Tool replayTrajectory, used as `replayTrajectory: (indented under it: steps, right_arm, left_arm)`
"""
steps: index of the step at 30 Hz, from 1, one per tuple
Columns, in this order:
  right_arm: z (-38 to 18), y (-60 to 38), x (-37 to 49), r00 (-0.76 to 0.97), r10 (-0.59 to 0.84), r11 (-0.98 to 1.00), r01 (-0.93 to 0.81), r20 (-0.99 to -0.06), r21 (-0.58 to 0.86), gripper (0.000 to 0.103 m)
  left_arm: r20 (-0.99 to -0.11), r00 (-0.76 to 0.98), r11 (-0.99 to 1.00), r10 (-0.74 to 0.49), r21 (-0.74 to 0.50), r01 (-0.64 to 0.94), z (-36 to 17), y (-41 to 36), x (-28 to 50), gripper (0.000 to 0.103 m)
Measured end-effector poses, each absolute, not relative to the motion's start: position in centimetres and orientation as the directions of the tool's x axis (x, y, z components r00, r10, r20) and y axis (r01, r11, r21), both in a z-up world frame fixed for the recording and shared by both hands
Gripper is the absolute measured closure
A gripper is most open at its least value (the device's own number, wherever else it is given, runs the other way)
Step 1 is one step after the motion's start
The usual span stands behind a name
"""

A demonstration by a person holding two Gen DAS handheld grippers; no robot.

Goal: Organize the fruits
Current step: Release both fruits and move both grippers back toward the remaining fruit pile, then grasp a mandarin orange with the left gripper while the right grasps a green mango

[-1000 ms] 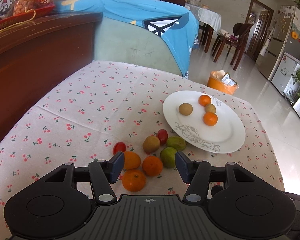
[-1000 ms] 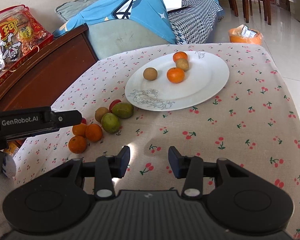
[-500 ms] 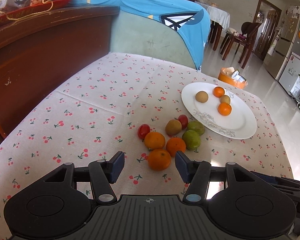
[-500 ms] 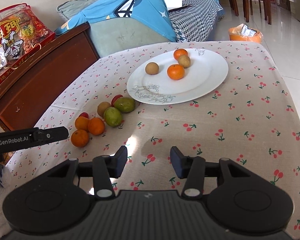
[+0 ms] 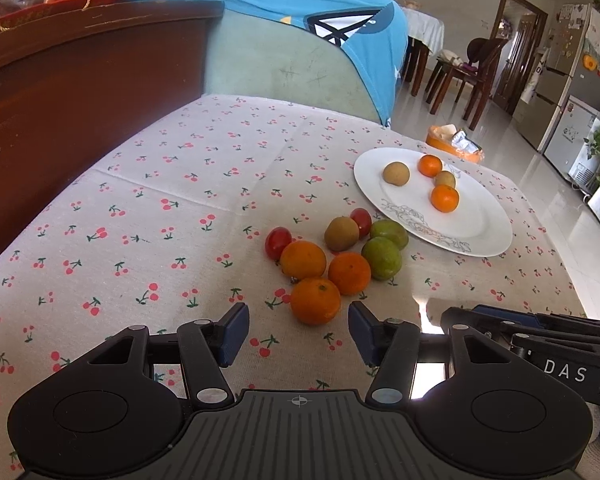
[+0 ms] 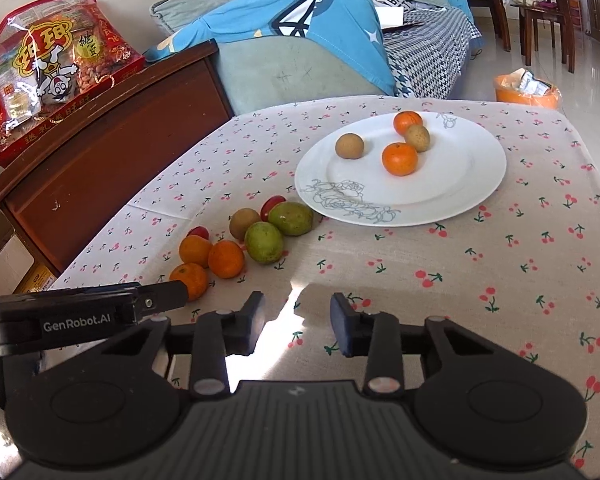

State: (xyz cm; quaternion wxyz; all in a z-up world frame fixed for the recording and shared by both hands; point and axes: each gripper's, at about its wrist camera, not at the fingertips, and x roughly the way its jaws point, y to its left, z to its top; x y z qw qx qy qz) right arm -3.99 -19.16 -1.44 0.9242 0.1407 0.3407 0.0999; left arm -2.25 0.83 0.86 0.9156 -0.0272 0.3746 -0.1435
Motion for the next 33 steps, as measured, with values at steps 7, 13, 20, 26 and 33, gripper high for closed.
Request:
replayTrajectory:
  steps: [7,13,20,26,33]
  right_arm:
    - [-1.5,-18.8,-2.3,0.744,0.311,0.933,-0.119,-0.591,0.341,0.069]
    - [-1.6,-18.4,-0.7,0.746,0.325,0.927,-0.132,-0.581,0.35,0.07]
    - [-1.9,-17.7,0.8,0.743,0.352,0.917,-0.153,-0.569,0.368,0.07]
    - [-2.1,-17.3,1.5,0.748,0.363,0.912,-0.162,-0.556,0.378,0.073]
    - [-2.5,-17.7,2.2,0.752,0.373,0.899,-0.147,-0.544,0.412,0.074]
  left_arm:
    - [-0.657,0.69,0.947,-0.303,-0.13,0.292,0.1,-0.6,-1.9,0.055]
    - [-0.652,0.697,0.949,-0.299,-0.127,0.288,-0.5,-0.9,-1.4,0.069]
    - [-0.649,0.702,0.952,-0.293,-0.126,0.281,-0.3,-0.6,-1.6,0.075]
    - [-0.649,0.712,0.96,-0.267,-0.119,0.252,-0.1,-0.1,-1.8,0.075]
    - [-0.654,0.714,0.965,-0.251,-0.109,0.24,-0.4,0.1,-1.7,0.075]
